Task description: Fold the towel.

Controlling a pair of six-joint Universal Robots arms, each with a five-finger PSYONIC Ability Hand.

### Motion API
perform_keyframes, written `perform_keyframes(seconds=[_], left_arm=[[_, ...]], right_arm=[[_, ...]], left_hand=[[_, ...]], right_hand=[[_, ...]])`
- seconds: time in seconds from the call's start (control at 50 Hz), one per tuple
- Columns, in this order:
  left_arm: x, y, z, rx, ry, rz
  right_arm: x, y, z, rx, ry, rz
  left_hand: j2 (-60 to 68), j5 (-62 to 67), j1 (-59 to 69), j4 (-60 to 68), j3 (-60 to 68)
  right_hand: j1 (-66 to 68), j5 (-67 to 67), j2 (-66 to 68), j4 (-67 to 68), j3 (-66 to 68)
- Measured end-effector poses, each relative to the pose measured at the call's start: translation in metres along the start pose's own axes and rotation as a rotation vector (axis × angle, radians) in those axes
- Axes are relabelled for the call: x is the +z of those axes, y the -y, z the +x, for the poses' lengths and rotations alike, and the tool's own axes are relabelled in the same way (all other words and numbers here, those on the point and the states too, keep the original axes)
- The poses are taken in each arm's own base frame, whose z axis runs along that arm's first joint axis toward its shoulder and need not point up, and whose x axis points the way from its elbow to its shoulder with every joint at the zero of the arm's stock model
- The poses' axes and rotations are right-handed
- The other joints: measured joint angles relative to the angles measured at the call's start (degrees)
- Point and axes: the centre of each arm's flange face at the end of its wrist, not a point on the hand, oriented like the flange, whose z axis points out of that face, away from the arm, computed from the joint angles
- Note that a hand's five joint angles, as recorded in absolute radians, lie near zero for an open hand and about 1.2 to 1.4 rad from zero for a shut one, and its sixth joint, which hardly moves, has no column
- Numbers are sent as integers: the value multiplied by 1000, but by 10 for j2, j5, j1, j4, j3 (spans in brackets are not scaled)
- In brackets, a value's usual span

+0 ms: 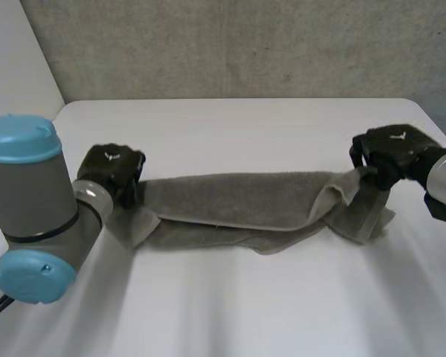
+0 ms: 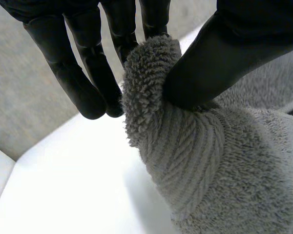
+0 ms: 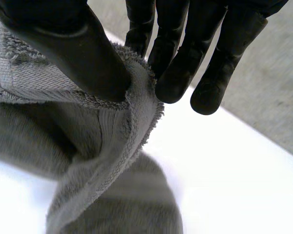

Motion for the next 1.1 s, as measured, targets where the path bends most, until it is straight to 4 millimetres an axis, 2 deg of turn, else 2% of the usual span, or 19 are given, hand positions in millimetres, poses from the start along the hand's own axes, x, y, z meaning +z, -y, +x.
perform_keyframes(seconds=[0.12,0.16,0.22,0.28,0.3,0.32,0.34,0.4,0.44,0.5,0.54,0.62,0.68,0.7,0.78,0.82,0.9,0.98,1.1], left_arm=[[16,-14,4,43,-19,-19],[24,-9,3,51,-14,2],[38,9,-2,59,3,71],[49,52,-13,49,34,221],[50,75,-19,40,49,302],[50,88,-22,34,58,348],[48,109,-27,22,71,421],[32,169,-43,-32,107,639],[18,198,-52,-78,121,749],[-5,231,-64,-163,117,875],[-13,236,-67,-205,101,896],[-16,220,-65,-271,55,821],[-9,179,-58,-290,24,667],[-7,171,-57,-290,20,640],[0,111,-47,-283,-17,463],[1,91,-42,-278,-34,415],[1,35,-24,-245,-96,310],[-1,-4,-7,-173,-144,247],[-2,-37,7,-36,-175,184]], right_arm=[[17,-11,1,-17,17,-26],[24,-9,4,-17,10,-7],[38,8,12,-12,-25,89],[50,41,21,-3,-70,279],[52,56,24,1,-86,367],[53,64,25,3,-93,413],[51,84,30,8,-111,525],[32,135,40,29,-137,800],[16,160,44,52,-133,924],[-5,182,48,104,-99,1036],[-10,185,50,127,-79,1042],[-8,169,50,152,-8,946],[3,139,44,136,63,806],[4,135,43,133,71,786],[15,86,40,110,115,617],[18,74,39,107,118,579],[26,23,30,119,131,433],[30,-14,20,141,140,319],[29,-42,23,174,111,212]], left_hand=[[0,0,0,1,-2],[0,0,0,1,-2],[0,0,0,1,0],[0,1,4,5,5],[0,2,5,5,7],[0,2,5,5,7],[0,3,5,5,9],[3,6,5,11,13],[5,7,5,12,13],[8,8,5,12,13],[11,10,5,12,13],[11,11,5,12,13],[11,11,5,12,13],[11,11,5,12,13],[11,11,5,12,13],[11,11,5,12,13],[11,11,5,12,13],[11,11,5,12,13],[11,11,5,12,13]], right_hand=[[0,0,0,0,0],[0,0,0,0,0],[0,0,0,0,0],[0,0,0,0,0],[0,0,0,0,0],[0,0,0,0,0],[0,0,0,0,0],[1,0,0,0,0],[1,0,0,0,0],[1,0,0,0,0],[1,0,0,0,0],[1,0,0,0,0],[1,0,0,0,0],[2,0,0,0,0],[2,0,0,0,0],[2,0,0,0,0],[2,0,0,0,0],[2,0,0,0,0],[2,0,0,0,0]])
